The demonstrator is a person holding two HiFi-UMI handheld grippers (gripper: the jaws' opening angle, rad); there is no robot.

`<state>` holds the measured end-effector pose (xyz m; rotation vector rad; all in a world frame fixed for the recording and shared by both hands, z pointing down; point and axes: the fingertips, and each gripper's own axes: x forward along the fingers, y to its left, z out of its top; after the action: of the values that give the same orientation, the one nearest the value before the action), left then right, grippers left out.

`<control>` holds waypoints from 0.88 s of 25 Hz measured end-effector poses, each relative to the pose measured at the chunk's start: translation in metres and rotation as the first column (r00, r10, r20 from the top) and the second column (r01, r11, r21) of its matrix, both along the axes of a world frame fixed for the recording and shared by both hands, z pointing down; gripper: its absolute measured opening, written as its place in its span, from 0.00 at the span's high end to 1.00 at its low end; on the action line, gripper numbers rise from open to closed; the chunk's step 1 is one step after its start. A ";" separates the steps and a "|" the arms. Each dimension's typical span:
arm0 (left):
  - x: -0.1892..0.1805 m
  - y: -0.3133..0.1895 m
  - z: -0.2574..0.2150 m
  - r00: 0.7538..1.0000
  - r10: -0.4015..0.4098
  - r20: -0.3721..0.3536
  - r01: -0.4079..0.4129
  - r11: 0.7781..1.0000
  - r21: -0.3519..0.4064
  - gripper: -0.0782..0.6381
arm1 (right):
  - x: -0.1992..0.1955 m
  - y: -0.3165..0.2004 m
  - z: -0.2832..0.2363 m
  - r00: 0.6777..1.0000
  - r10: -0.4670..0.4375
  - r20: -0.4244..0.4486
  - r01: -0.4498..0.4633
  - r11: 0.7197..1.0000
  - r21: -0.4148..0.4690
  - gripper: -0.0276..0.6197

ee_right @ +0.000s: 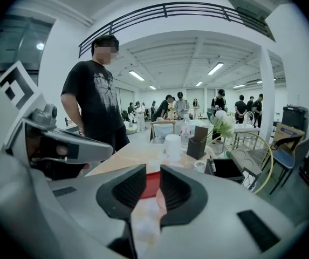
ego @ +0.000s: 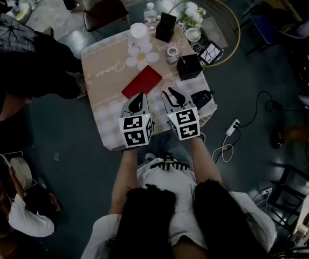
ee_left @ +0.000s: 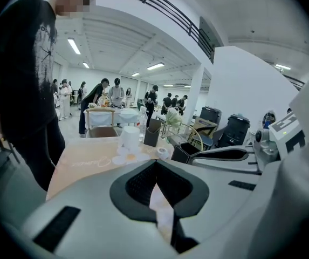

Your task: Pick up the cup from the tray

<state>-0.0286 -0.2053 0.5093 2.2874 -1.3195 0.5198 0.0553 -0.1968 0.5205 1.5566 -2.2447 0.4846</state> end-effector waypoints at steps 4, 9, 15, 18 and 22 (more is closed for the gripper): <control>-0.001 0.008 -0.007 1.000 0.016 -0.002 -0.015 1.000 0.019 0.88 | -0.006 0.011 -0.003 1.000 0.000 -0.007 0.000 1.000 -0.010 0.94; -0.005 0.015 -0.012 1.000 0.009 -0.012 -0.008 1.000 0.031 0.88 | -0.013 0.018 -0.009 1.000 -0.008 -0.010 0.008 1.000 0.005 0.95; -0.010 0.021 -0.015 1.000 0.002 -0.007 -0.002 0.999 0.039 0.88 | -0.016 0.025 -0.011 0.999 -0.009 -0.037 0.009 1.000 0.004 0.95; -0.009 0.024 -0.015 1.000 0.016 0.005 -0.016 0.999 0.048 0.88 | -0.018 0.028 -0.010 0.999 -0.006 -0.039 0.006 1.000 -0.003 0.95; -0.004 0.028 -0.016 1.000 0.022 -0.008 -0.022 0.999 0.046 0.88 | -0.017 0.033 -0.013 1.000 0.000 -0.005 0.000 1.000 -0.005 0.95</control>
<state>-0.0325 -0.1776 0.4935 2.3411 -1.3162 0.4913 0.0380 -0.1642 0.5078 1.5533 -2.2388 0.4851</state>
